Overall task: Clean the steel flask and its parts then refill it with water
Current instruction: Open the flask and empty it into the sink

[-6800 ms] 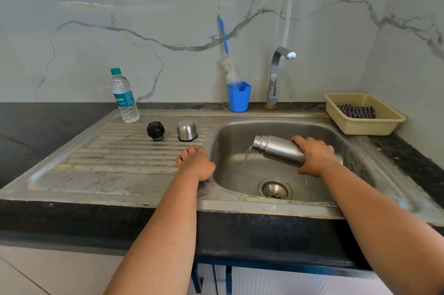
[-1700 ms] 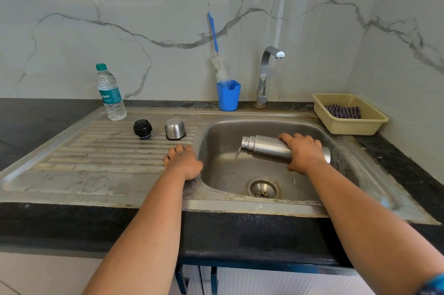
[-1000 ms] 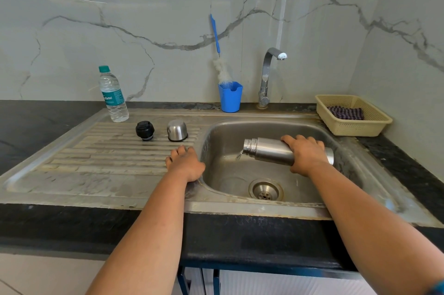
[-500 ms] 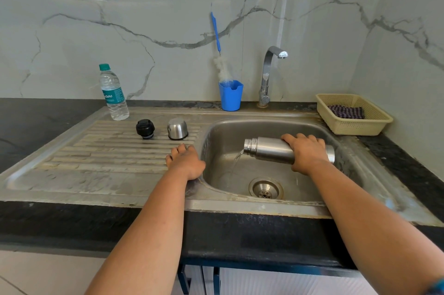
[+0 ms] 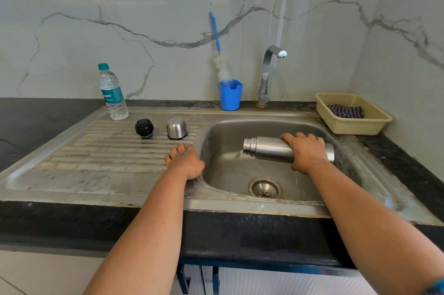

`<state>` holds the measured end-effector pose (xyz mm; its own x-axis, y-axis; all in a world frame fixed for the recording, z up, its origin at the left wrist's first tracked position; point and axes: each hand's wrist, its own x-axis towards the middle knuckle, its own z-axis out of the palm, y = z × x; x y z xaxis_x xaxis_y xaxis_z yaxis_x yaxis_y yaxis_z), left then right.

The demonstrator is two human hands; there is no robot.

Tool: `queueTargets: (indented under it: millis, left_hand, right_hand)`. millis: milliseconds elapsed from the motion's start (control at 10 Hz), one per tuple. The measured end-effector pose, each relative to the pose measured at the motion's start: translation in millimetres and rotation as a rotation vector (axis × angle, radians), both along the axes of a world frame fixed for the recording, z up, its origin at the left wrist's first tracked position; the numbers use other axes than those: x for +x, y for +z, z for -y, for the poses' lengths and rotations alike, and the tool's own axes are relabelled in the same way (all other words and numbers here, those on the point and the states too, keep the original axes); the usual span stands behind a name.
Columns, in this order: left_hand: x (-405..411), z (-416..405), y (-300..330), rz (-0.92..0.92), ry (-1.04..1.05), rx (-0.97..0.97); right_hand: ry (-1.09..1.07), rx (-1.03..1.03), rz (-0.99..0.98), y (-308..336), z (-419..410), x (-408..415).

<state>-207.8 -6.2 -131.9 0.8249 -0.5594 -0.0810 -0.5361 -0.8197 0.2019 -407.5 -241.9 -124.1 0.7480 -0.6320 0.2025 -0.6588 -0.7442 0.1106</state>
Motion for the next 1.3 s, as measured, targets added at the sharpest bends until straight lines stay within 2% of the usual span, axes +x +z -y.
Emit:
queueTargets:
  millis: [1300]
  left_hand:
    - [0.9,-0.2,-0.6,0.002,-0.006,0.016]
  right_hand:
    - [-0.003,-0.032,0.015,3.5,-2.5,-1.3]
